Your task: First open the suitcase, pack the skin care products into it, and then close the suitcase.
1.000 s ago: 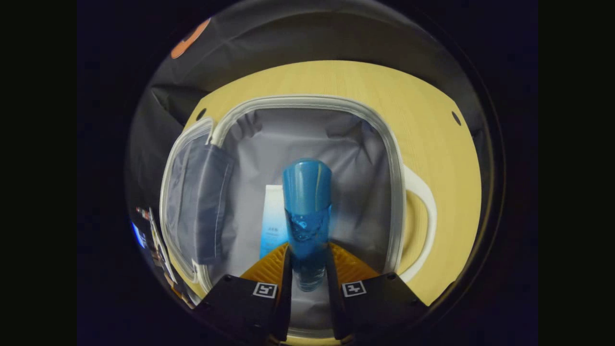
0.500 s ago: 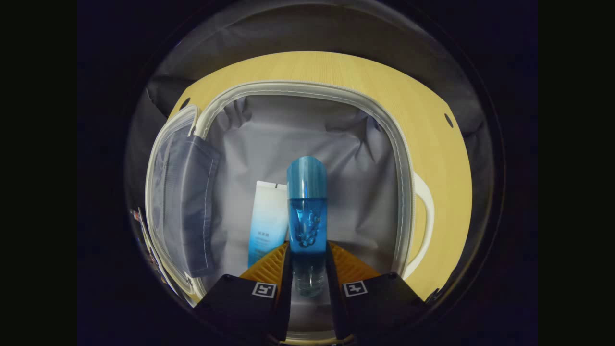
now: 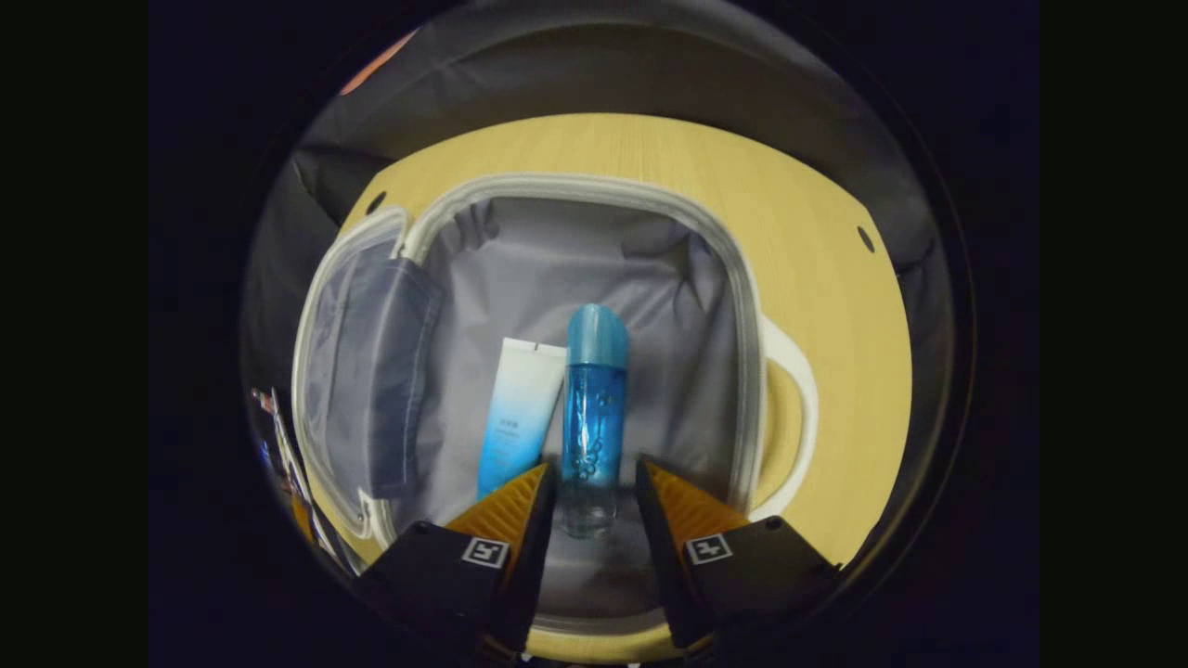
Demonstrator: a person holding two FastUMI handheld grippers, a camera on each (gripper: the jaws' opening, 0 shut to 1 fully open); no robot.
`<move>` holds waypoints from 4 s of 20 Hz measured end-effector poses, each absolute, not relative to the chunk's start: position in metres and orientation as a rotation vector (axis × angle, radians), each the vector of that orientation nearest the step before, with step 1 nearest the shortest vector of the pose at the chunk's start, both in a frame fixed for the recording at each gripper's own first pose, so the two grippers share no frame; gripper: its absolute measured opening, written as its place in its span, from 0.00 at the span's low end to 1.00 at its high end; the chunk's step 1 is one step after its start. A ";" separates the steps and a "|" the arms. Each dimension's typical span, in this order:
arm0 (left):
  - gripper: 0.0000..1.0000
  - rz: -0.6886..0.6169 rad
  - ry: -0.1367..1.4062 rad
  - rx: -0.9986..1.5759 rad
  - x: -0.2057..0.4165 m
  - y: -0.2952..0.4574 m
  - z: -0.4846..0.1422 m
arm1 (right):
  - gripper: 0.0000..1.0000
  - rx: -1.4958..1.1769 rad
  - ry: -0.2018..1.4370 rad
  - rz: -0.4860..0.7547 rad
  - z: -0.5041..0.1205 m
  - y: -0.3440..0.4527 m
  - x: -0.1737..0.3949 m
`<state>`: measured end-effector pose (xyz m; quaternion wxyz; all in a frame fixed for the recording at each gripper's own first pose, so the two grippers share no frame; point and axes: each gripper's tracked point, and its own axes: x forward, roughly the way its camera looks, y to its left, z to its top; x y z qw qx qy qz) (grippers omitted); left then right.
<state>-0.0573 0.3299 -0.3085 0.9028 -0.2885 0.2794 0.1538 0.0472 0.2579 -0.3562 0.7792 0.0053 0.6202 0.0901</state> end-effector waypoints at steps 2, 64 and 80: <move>0.99 0.280 0.514 -0.619 -0.032 0.354 -0.309 | 0.66 -0.050 1.232 0.273 -0.326 0.254 0.049; 0.08 -0.309 0.704 0.046 0.129 -0.087 -0.281 | 0.78 -0.058 0.378 -0.043 -0.109 -0.133 -0.036; 0.53 -0.292 0.811 0.016 0.126 -0.121 -0.310 | 0.80 0.021 0.402 0.035 -0.131 -0.122 0.005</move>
